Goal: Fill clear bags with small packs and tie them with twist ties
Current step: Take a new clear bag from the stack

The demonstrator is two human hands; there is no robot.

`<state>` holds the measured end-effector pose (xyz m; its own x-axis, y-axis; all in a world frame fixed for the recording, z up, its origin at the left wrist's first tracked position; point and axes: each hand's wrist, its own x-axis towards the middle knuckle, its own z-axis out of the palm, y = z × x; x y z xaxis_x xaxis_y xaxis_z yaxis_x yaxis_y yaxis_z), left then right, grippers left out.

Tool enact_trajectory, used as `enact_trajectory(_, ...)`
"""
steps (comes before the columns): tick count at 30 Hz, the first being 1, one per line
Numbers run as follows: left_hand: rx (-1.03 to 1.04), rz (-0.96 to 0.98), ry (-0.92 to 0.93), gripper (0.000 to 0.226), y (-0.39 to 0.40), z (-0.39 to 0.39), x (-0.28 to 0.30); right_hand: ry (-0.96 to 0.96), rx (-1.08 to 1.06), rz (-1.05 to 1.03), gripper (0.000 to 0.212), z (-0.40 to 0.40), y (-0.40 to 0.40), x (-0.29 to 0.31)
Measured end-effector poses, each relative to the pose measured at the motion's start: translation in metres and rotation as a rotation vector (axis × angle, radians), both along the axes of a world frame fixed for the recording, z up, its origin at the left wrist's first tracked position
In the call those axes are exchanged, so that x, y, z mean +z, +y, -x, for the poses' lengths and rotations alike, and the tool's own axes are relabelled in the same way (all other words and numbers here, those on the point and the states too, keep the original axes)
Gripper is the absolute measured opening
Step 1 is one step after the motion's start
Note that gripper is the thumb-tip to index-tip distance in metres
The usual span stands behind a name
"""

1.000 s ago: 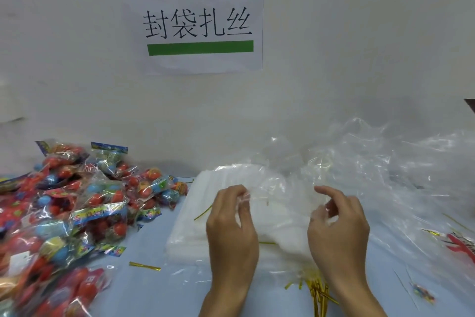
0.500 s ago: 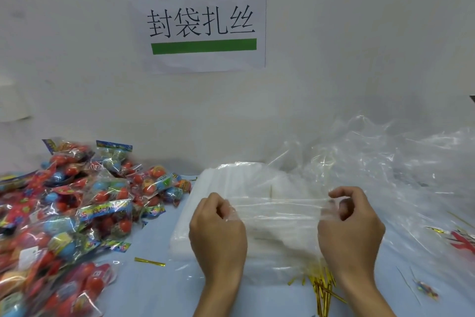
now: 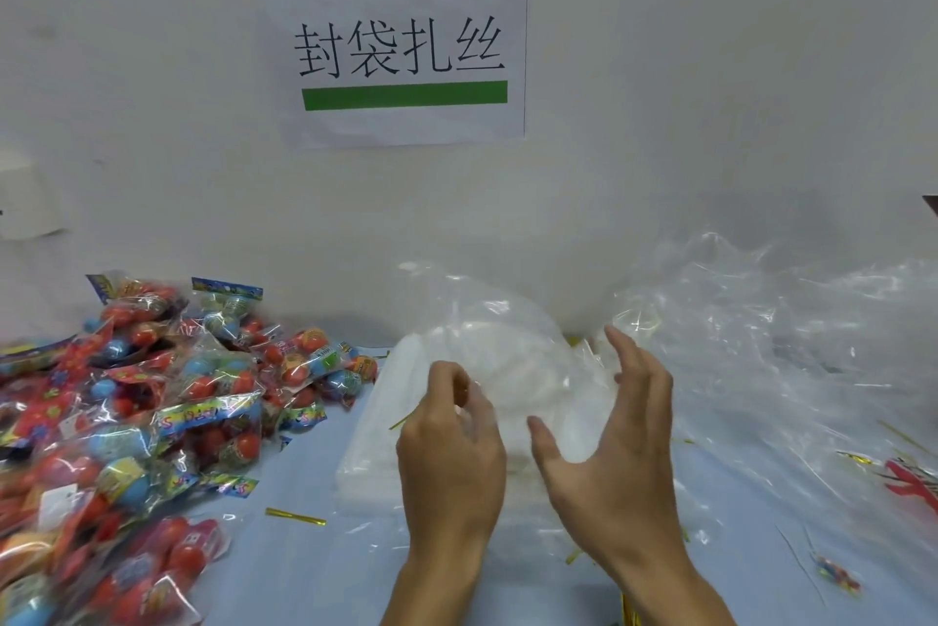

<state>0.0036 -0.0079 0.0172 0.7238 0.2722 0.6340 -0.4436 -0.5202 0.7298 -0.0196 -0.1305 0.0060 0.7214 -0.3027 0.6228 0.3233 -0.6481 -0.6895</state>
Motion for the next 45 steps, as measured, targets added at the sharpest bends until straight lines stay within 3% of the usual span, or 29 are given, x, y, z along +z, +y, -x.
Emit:
enact_trajectory(1,-0.06,0.075,-0.009,0.019,0.001,-0.001,0.0,0.08,0.001,0.001,0.091,-0.001,0.003,-0.002)
enact_trajectory(3,-0.184,0.162,0.009,0.02,0.003,-0.003,0.001,0.145,-0.014,-0.06,0.064,-0.005,0.002,-0.005)
enact_trajectory(5,-0.156,0.212,0.004,0.023,0.007,-0.007,0.001,0.076,-0.141,-0.159,0.03,-0.009,-0.007,-0.004)
enact_trajectory(6,-0.109,0.235,-0.002,0.026,0.009,-0.01,0.0,0.026,-0.213,-0.217,0.026,-0.009,-0.013,-0.001)
enact_trajectory(8,-0.082,0.239,0.039,0.026,0.013,-0.014,-0.004,-0.037,-0.279,-0.32,0.027,-0.008,-0.022,0.006)
enact_trajectory(11,-0.243,0.216,0.296,0.02,0.012,-0.014,-0.008,-0.039,-0.252,-0.37,0.031,-0.005,-0.019,0.008)
enact_trajectory(17,-0.463,0.126,0.446,0.076,0.02,-0.011,0.0,-0.099,-0.3,-0.429,0.019,-0.01,-0.033,0.007)
enact_trajectory(20,-0.552,-0.18,0.579,0.092,0.047,-0.012,0.008,0.085,-0.127,-0.442,0.02,-0.01,-0.042,0.007)
enact_trajectory(22,-0.47,-0.316,0.613,0.086,0.071,-0.014,0.01,0.173,0.027,-0.414,0.036,-0.006,-0.042,0.009)
enact_trajectory(24,-0.323,-0.288,0.577,0.068,0.091,-0.014,0.012,0.194,0.133,-0.4,0.05,-0.002,-0.04,0.011)
enact_trajectory(27,-0.221,-0.309,0.582,0.049,0.111,-0.015,0.013,0.139,0.206,-0.371,0.051,0.004,-0.041,0.016)
enact_trajectory(31,-0.241,-0.625,0.689,0.042,0.135,-0.028,0.02,0.163,0.293,-0.341,0.05,0.005,-0.038,0.017)
enact_trajectory(33,-0.13,-0.756,0.68,0.048,0.145,-0.042,0.025,0.209,0.331,-0.29,0.036,0.004,-0.034,0.014)
enact_trajectory(36,0.235,-0.844,0.647,0.065,0.161,-0.067,0.037,0.279,0.367,-0.145,0.041,0.005,-0.028,0.008)
enact_trajectory(38,0.354,-0.852,0.699,0.078,0.173,-0.085,0.042,0.355,0.402,-0.054,0.037,0.004,-0.024,0.006)
enact_trajectory(42,0.276,-0.932,0.932,0.107,0.2,-0.109,0.027,0.389,0.317,0.037,0.019,0.0,-0.012,-0.002)
enact_trajectory(45,0.311,-1.036,0.864,0.095,0.206,-0.11,0.005,0.223,0.142,-0.079,0.026,-0.007,-0.017,-0.002)
